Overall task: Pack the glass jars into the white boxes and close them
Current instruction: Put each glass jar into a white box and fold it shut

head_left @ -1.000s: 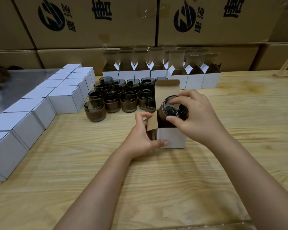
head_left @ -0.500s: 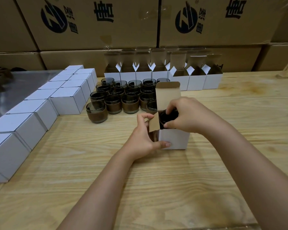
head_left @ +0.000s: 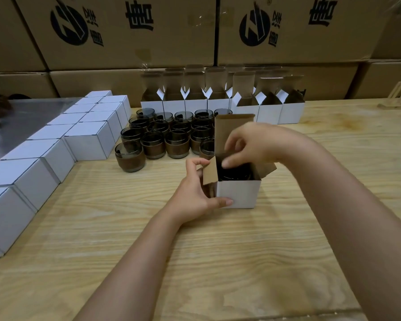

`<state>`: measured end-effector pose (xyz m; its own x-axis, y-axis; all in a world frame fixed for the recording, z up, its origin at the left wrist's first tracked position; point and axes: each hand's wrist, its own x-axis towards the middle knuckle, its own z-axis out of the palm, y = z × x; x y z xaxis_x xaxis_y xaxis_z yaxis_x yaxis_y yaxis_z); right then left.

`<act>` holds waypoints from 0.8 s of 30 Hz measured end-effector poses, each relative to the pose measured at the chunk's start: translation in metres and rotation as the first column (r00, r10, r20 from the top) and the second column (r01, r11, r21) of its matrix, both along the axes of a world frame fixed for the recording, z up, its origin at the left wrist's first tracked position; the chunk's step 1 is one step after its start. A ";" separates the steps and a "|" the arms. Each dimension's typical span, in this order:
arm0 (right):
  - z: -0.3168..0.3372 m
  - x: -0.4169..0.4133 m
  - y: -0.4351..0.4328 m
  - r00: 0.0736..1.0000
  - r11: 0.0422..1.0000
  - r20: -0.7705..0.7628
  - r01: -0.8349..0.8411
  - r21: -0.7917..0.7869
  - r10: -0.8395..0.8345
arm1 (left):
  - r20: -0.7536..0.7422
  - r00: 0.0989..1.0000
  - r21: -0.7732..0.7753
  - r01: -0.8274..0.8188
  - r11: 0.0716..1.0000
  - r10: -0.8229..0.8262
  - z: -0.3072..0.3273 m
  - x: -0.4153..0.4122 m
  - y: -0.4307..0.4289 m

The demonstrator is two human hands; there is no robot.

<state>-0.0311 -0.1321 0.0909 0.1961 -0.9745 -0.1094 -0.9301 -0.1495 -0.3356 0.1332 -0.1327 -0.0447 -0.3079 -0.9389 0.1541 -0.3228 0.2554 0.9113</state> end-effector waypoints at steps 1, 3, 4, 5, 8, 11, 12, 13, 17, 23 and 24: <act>-0.006 -0.008 0.001 0.980 0.988 0.200 0.039 -0.146 -0.009 | -0.001 1.000 0.002 -0.001 1.000 0.001 0.000 0.000 0.000; -0.024 -0.022 0.005 0.775 0.890 0.632 0.305 -0.337 -0.026 | 0.007 1.000 0.002 -0.004 1.000 0.004 0.001 0.000 0.000; -0.037 -0.027 0.007 0.593 0.832 0.805 0.455 -0.316 -0.018 | 0.012 1.000 0.004 -0.004 1.000 0.004 0.001 0.000 0.001; -0.051 -0.030 0.010 0.395 0.803 0.919 0.552 -0.226 -0.013 | 0.017 1.000 0.005 -0.004 1.000 0.004 0.001 0.001 0.001; -0.087 -0.029 0.018 0.005 0.845 0.996 0.530 0.076 -0.093 | 0.019 1.000 0.001 -0.002 1.000 0.002 0.001 0.001 0.001; -0.106 -0.022 0.018 -0.151 0.931 0.974 0.300 0.208 -0.169 | 0.006 1.000 -0.003 -0.005 1.000 0.005 0.001 0.001 0.001; -0.109 -0.019 0.017 -0.127 0.949 0.978 0.248 0.195 -0.168 | -0.002 1.000 -0.013 -0.008 1.000 0.008 0.002 0.001 0.002; -0.110 -0.016 0.016 -0.082 0.960 0.983 0.214 0.179 -0.165 | -0.014 1.000 -0.028 -0.012 1.000 0.012 0.002 0.001 0.002; -0.110 -0.007 0.016 -0.059 0.975 0.988 0.166 0.150 -0.143 | -0.066 0.997 -0.074 -0.030 0.997 0.025 -0.003 0.000 0.002; -0.111 -0.006 0.016 -0.045 0.981 0.996 0.171 0.090 -0.083 | -0.074 0.996 -0.117 0.042 0.992 -0.051 0.002 -0.002 0.005; -0.111 -0.006 0.016 -0.041 0.982 0.996 0.166 0.089 -0.083 | -0.062 0.996 -0.126 0.055 0.991 -0.063 0.003 -0.003 0.006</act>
<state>-0.0370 -0.1161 -0.0204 -0.0623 -0.9918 0.1112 0.3436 -0.1260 -0.9306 0.1306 -0.1270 -0.0416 -0.3476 -0.8918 0.2895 -0.2447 0.3844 0.8902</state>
